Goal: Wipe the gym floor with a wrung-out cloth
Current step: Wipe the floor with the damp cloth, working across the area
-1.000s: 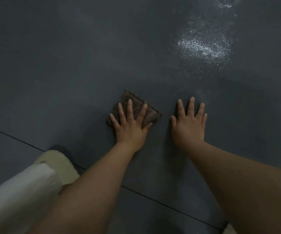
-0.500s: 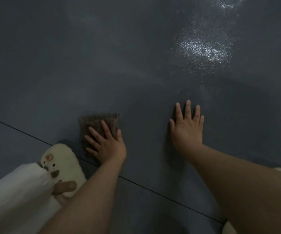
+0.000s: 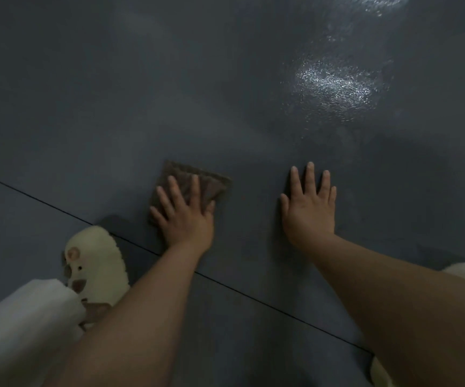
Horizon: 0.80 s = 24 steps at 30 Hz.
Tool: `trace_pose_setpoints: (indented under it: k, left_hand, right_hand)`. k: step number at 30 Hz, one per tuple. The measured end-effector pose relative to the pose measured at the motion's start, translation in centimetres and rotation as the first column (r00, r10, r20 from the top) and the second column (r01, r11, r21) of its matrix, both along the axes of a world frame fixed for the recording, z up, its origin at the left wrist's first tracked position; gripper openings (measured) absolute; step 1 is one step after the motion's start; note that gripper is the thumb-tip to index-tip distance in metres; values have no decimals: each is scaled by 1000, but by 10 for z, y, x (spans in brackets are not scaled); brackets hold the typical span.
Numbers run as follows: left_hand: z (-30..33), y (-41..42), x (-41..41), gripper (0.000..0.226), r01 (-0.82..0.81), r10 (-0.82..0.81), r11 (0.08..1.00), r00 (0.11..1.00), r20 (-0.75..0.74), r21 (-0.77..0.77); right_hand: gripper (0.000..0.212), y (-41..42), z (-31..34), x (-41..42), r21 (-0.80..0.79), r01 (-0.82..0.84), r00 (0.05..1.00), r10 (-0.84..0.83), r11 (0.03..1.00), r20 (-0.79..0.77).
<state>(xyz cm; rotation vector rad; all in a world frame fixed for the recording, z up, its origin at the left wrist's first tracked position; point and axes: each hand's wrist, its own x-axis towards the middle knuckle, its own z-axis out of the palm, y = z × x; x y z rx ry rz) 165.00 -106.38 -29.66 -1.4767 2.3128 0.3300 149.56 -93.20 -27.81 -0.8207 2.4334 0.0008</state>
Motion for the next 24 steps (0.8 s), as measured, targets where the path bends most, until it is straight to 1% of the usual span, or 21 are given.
trace_pose_setpoints:
  k: [3,6,8,9,10,12,13,15,17,18,19,21,24]
  left_hand:
    - [2,-4,16,65,-226,226,974,974,0,-3]
    - [3,18,28,63,-400,400,917,916,-25,3]
    - [4,40,28,63,-444,445,896,896,-17,22]
    - [3,55,25,63,-430,430,902,903,1,23]
    - [3,71,21,62,-400,400,916,917,9,24]
    - [5,105,9,63,-278,277,961,959,-58,-4]
    - [6,124,3,65,-181,182,983,980,-86,18]
    - [10,161,-3,68,58,-43,989,994,-104,139]
    - [14,187,-1,65,326,-299,916,943,-145,235]
    - [13,192,2,62,433,-405,865,901,-156,253]
    - [12,192,5,60,506,-478,828,862,-168,242]
    - [8,181,10,59,585,-550,792,808,-213,174]
    - [12,156,11,51,633,-588,771,749,-306,68]
  right_hand:
    - [59,2,0,7,-1,-1,1000,1,1000,-5]
    - [59,1,1,9,-9,6,1000,-6,1000,11]
    - [58,1,2,10,-19,0,1000,0,1000,14]
    - [58,2,2,9,-23,-6,1000,6,1000,15]
    - [58,3,3,9,-24,-13,1000,13,1000,19]
    - [56,6,3,9,-24,-25,999,25,999,21]
    - [56,7,4,8,-24,-31,999,32,999,23]
    - [55,9,5,6,-21,-53,998,54,998,26]
    - [53,13,7,3,-31,-92,996,92,995,19]
    - [53,16,8,1,-50,-110,994,111,993,17]
    - [53,19,8,-1,-78,-122,992,123,989,11]
    - [52,28,7,-5,-135,-135,991,137,981,-1]
    - [51,43,6,-3,-217,-161,987,160,963,-21]
